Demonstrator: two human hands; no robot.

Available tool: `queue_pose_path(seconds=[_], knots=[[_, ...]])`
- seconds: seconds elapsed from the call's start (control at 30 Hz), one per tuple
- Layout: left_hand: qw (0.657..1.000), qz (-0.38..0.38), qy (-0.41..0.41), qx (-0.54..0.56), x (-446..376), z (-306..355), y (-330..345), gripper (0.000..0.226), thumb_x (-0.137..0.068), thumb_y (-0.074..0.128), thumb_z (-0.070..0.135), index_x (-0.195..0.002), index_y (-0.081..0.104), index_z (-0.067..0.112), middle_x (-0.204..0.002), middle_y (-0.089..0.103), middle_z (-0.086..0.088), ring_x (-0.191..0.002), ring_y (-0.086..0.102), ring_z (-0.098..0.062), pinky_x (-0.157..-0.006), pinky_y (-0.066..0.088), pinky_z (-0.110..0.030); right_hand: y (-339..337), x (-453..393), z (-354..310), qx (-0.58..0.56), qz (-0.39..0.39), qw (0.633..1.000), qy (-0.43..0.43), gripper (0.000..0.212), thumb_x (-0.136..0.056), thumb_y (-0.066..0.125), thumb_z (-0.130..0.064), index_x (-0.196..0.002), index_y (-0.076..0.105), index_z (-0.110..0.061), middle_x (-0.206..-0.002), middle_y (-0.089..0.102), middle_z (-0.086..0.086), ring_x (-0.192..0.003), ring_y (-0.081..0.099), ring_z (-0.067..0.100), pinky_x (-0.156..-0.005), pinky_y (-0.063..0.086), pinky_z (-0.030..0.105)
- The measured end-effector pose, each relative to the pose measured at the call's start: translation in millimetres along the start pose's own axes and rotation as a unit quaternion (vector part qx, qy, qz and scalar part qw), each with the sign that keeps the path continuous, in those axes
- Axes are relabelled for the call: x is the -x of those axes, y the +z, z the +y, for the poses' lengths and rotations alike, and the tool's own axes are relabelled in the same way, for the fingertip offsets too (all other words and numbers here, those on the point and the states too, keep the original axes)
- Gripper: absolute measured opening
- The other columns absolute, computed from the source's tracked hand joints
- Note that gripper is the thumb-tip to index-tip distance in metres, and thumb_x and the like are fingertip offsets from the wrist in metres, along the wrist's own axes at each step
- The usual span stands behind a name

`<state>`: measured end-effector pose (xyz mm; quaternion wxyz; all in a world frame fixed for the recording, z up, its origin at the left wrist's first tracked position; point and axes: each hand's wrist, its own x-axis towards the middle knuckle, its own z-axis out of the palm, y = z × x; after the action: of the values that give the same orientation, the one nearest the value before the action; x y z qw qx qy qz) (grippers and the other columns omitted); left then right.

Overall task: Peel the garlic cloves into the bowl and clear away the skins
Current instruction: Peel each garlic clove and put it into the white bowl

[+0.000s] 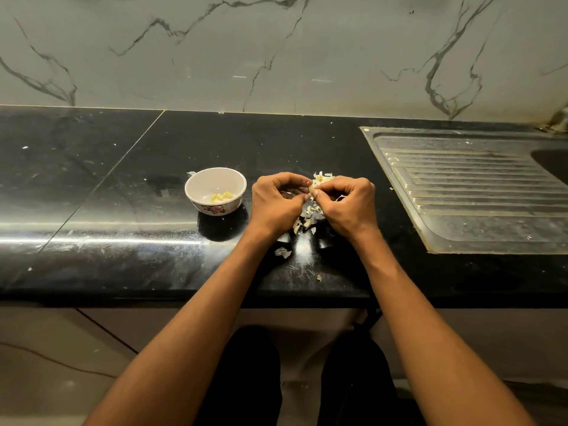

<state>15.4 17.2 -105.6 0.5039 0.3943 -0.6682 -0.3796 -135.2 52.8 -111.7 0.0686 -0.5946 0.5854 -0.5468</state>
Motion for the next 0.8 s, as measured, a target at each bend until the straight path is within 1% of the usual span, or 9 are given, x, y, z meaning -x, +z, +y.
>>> queue_pose_path(seconds=[0.1, 0.17, 0.23, 0.4, 0.53, 0.7, 0.8], knots=[[1.0, 0.005, -0.003, 0.001, 0.5, -0.2, 0.0, 0.018, -0.079, 0.08, -0.006, -0.09, 0.08, 0.008, -0.085, 0.078, -0.003, -0.076, 0.074, -0.01, -0.075, 0.061, -0.023, -0.3, 0.8, -0.8, 0.014, -0.006, 1.0, -0.012, 0.006, -0.079, 0.078, -0.014, -0.081, 0.083, -0.012, -0.079, 0.078, -0.001, -0.067, 0.072, 0.006, -0.062, 0.057, 0.02], [1.0, 0.009, -0.009, -0.002, 0.8, -0.3, 0.5, 0.019, -0.079, 0.08, -0.006, -0.087, 0.08, 0.012, -0.082, 0.078, -0.001, -0.075, 0.075, -0.01, -0.074, 0.061, -0.023, -0.2, 1.1, -1.1, 0.025, -0.014, 0.999, -0.025, 0.007, -0.078, 0.076, -0.012, -0.08, 0.083, -0.011, -0.078, 0.078, 0.0, -0.066, 0.071, 0.007, -0.06, 0.058, 0.023], [1.0, 0.011, -0.012, -0.006, 1.3, -0.1, 0.8, 0.019, -0.079, 0.079, -0.006, -0.087, 0.081, 0.011, -0.081, 0.078, 0.0, -0.075, 0.075, -0.011, -0.073, 0.061, -0.024, 0.1, 1.6, -1.5, 0.035, -0.018, 0.999, -0.035, 0.006, -0.077, 0.076, -0.009, -0.079, 0.082, -0.01, -0.075, 0.077, 0.0, -0.063, 0.069, 0.007, -0.058, 0.057, 0.025], [1.0, 0.009, -0.02, 0.001, 1.2, 0.8, 0.6, 0.017, -0.08, 0.078, -0.007, -0.089, 0.081, 0.008, -0.082, 0.078, -0.001, -0.075, 0.075, -0.007, -0.073, 0.06, -0.019, 0.2, 1.9, -1.5, 0.041, -0.013, 0.998, -0.045, 0.007, -0.076, 0.077, -0.007, -0.077, 0.082, -0.011, -0.073, 0.076, -0.001, -0.06, 0.068, 0.007, -0.055, 0.055, 0.023], [1.0, -0.001, -0.03, 0.008, 0.7, 0.9, -0.5, 0.019, -0.08, 0.077, -0.008, -0.091, 0.081, 0.006, -0.084, 0.078, -0.002, -0.077, 0.076, -0.009, -0.074, 0.06, -0.019, -1.0, 1.7, -2.1, 0.029, -0.012, 0.999, -0.034, 0.007, -0.075, 0.076, -0.01, -0.077, 0.082, -0.012, -0.073, 0.076, -0.002, -0.06, 0.069, 0.006, -0.055, 0.055, 0.023], [0.999, -0.012, -0.042, 0.024, -0.6, -1.2, 0.0, 0.018, -0.08, 0.079, -0.008, -0.092, 0.081, 0.006, -0.086, 0.079, -0.004, -0.08, 0.077, -0.012, -0.076, 0.061, -0.022, -1.4, 1.7, -3.4, 0.011, -0.008, 1.0, -0.009, 0.007, -0.075, 0.075, -0.011, -0.075, 0.082, -0.011, -0.07, 0.075, -0.004, -0.058, 0.067, 0.004, -0.054, 0.052, 0.018], [0.998, -0.013, -0.041, 0.042, -0.8, -1.2, 0.2, 0.019, -0.079, 0.079, -0.009, -0.091, 0.08, 0.006, -0.087, 0.079, -0.006, -0.078, 0.075, -0.011, -0.076, 0.06, -0.022, 0.6, 0.8, -3.0, -0.012, 0.0, 1.0, 0.019, 0.006, -0.075, 0.075, -0.01, -0.076, 0.082, -0.01, -0.069, 0.074, -0.005, -0.058, 0.067, 0.003, -0.056, 0.05, 0.016]])
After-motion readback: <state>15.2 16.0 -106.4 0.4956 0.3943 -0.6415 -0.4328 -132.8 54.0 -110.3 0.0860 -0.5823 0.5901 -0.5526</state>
